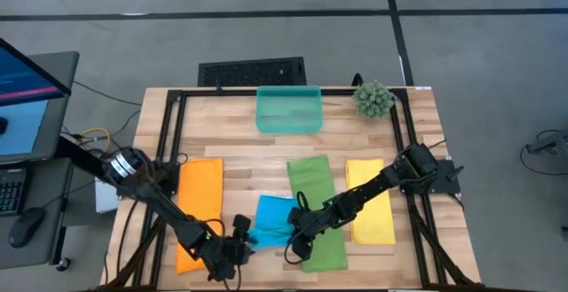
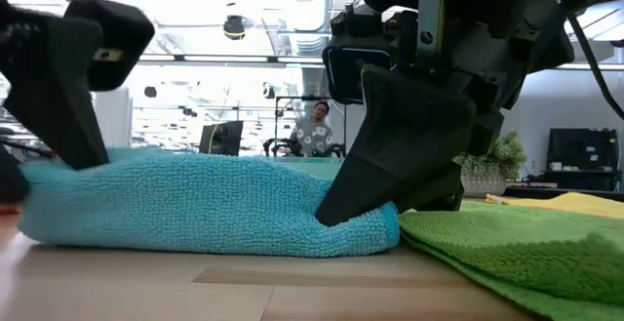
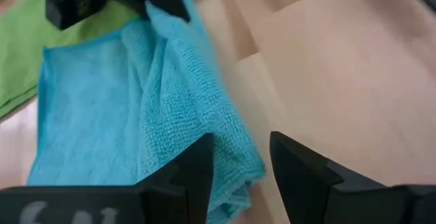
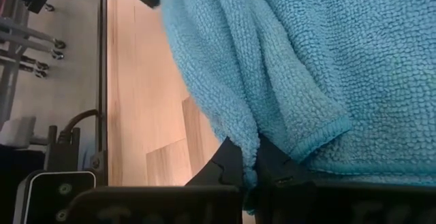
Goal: Roll microfiber towels into tight, uniform cylinder then place into a basket
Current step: Roll the blue towel
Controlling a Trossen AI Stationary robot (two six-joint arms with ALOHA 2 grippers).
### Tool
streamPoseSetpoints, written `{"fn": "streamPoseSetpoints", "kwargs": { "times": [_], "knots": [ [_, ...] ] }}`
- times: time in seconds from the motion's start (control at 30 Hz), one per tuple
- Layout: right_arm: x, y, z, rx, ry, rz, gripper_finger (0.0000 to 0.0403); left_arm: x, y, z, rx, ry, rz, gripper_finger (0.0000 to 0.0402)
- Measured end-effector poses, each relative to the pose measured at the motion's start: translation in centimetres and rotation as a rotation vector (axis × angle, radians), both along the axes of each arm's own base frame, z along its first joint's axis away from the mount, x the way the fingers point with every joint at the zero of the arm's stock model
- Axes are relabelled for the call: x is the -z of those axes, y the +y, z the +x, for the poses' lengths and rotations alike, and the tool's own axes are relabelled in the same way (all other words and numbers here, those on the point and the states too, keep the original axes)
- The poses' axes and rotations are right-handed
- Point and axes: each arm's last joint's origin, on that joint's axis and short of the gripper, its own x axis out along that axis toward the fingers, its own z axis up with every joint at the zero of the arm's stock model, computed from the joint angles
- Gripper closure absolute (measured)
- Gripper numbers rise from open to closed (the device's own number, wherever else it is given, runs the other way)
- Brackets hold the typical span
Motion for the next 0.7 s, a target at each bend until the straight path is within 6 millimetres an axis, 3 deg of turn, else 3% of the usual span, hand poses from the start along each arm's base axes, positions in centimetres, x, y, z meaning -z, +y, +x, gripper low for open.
{"fn": "streamPoseSetpoints", "kwargs": {
  "times": [0.17, 0.47, 0.7],
  "knots": [
    [0.0, 0.0, 0.0, 0.000, 0.000, 0.000, 0.0386, 1.3, 0.5, 0.8, -0.050, 0.020, 0.043, 0.0264],
    [0.0, 0.1, 0.0, -0.024, -0.002, 0.007, 0.0386, 1.7, 2.7, 1.6, -0.219, 0.129, -0.068, 0.0269],
    [0.0, 0.1, 0.0, -0.050, -0.014, -0.011, 0.0370, 1.8, 2.9, 1.8, -0.218, 0.141, -0.087, 0.0341]
  ]
}}
